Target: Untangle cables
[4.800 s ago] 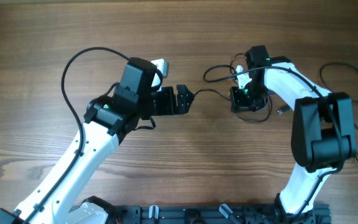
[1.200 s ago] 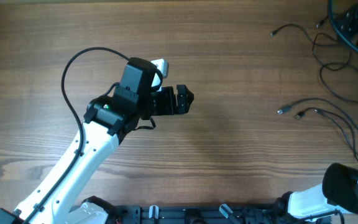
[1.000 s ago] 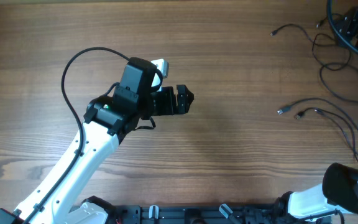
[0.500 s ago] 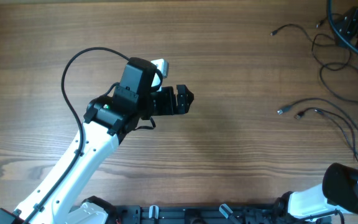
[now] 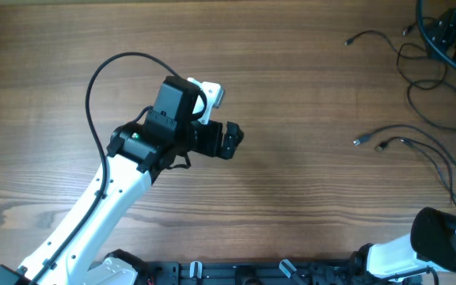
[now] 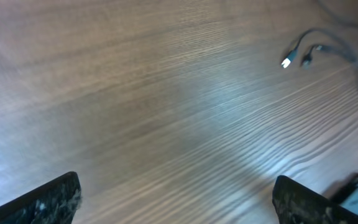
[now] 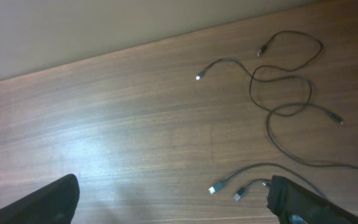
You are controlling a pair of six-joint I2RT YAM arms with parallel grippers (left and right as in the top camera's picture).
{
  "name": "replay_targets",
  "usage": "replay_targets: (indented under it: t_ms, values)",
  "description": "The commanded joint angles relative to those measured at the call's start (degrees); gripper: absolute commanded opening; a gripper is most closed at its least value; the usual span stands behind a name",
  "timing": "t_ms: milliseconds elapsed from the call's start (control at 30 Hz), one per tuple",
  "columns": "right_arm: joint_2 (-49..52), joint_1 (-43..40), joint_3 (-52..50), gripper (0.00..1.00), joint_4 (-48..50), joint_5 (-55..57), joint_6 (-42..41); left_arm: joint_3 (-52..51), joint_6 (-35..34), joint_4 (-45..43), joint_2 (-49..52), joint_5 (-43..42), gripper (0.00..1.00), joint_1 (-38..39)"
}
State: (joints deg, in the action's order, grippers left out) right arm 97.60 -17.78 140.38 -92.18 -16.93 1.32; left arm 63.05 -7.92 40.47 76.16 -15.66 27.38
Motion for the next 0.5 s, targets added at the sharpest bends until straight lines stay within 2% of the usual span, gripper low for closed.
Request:
replay_targets:
  t_ms: [0,133,400,467]
  values:
    - [-0.2,0.3,-0.2,1.00,0.0,-1.2,-0.4,-4.7,8.1,-5.7,-3.6,5.9,1.00,-0.7]
    - [-0.2,0.3,-0.2,1.00,0.1,-1.2,-0.4,-14.5,8.8,-19.8,-11.9,5.7,1.00,-3.9]
    - [-0.2,0.3,-0.2,1.00,0.1,-1.2,-0.4,-35.7,9.0,-42.8,-32.4,-1.1,1.00,-15.3]
    - [-0.2,0.3,-0.2,1.00,0.1,-1.2,-0.4,-42.8,9.0,-51.0,-38.1,-1.5,1.00,-17.6]
